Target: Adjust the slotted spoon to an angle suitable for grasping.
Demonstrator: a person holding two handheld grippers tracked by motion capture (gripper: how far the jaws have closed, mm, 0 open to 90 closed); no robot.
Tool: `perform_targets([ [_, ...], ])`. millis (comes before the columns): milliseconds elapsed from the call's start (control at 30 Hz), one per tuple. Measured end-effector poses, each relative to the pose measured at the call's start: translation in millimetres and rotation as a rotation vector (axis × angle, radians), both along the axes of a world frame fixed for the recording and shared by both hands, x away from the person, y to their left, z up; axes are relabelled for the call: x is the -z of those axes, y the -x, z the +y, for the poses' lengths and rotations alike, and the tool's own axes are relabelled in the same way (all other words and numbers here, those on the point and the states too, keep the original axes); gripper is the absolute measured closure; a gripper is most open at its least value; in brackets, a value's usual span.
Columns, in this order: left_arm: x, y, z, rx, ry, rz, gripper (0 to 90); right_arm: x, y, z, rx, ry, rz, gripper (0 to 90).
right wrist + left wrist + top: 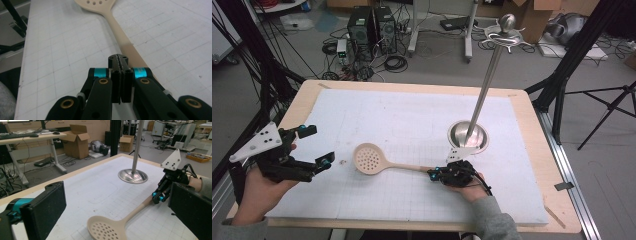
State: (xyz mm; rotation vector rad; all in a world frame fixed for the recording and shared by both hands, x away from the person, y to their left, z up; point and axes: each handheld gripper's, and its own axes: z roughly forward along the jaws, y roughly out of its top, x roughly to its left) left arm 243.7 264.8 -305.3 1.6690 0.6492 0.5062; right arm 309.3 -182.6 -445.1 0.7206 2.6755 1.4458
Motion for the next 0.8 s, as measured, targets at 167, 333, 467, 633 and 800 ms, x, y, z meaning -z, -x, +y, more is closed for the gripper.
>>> perform_targets([
  [167,1.4,0.7,2.0,-0.006,-0.002,0.005,2.0,3.3,-3.5,1.1,0.007,0.039,0.005,90.0],
  [333,2.6,2.4,4.0,-0.013,-0.006,0.008,2.0,2.2,-5.1,3.2,0.019,0.083,-0.045,90.0],
  [467,3.2,5.0,6.9,-0.021,-0.01,0.01,2.0,2.1,-9.4,2.7,0.041,0.107,-0.075,90.0],
  [633,3.6,9.2,12.4,-0.031,-0.011,0.009,2.0,3.3,-20.9,-2.2,0.065,0.095,-0.075,90.0],
  [800,3.6,11.6,17.3,-0.044,-0.008,0.01,2.0,1.2,-23.7,-1.1,0.049,0.085,-0.048,90.0],
])
